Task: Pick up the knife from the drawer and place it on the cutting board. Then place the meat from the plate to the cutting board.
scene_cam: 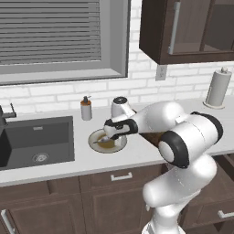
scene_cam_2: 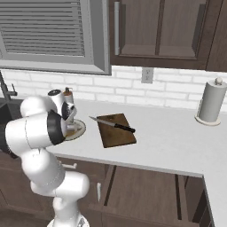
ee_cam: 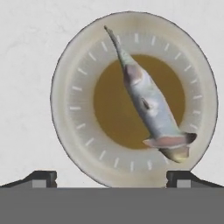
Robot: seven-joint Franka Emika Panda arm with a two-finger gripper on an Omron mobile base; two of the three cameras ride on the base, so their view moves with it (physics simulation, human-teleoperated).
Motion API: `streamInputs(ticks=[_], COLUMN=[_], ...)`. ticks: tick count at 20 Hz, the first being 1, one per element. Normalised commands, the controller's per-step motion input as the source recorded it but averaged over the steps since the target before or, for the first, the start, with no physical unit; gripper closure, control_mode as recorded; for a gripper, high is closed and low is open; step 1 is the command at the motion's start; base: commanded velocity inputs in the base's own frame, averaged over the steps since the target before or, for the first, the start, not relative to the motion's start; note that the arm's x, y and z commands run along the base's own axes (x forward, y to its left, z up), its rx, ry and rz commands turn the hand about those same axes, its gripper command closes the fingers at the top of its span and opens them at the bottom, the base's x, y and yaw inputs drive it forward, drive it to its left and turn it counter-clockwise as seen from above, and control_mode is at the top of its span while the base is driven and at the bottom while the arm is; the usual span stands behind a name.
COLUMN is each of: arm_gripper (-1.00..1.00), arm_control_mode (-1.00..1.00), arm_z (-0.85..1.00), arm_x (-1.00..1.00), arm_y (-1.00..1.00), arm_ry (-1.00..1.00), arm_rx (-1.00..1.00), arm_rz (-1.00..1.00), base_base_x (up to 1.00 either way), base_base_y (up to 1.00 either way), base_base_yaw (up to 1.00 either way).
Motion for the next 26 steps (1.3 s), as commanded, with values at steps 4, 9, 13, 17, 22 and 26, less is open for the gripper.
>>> streamInputs(ticks=[4,9,13,17,22,26], arm_gripper=[-1.00,-1.00,-1.00,-1.00,-1.00,-1.00], arm_control_mode=[-1.00,-1.00,-1.00,-1.00,-1.00,-1.00], arm_z=[-0.19,-0.14,-0.35,-0.41,-0.19,-0.24], arm_x=[0.30,0.33,0.34,0.43,0.38,0.16], arm_y=[0.07,0.08,0.11,0.16,0.18,0.26], arm_ry=[0.00,0.00,0.04,0.08,0.05,0.05], arm_rx=[-0.06,-0.03,-0.05,-0.04,-0.02,-0.05], arm_rz=[0.06,0.05,0.04,0.03,0.03,0.04], base_base_x=[0.00,0.00,0.00,0.00,0.00,0.00], base_base_y=[0.00,0.00,0.00,0.00,0.00,0.00], base_base_yaw=[0.00,0.00,0.00,0.00,0.00,0.00])
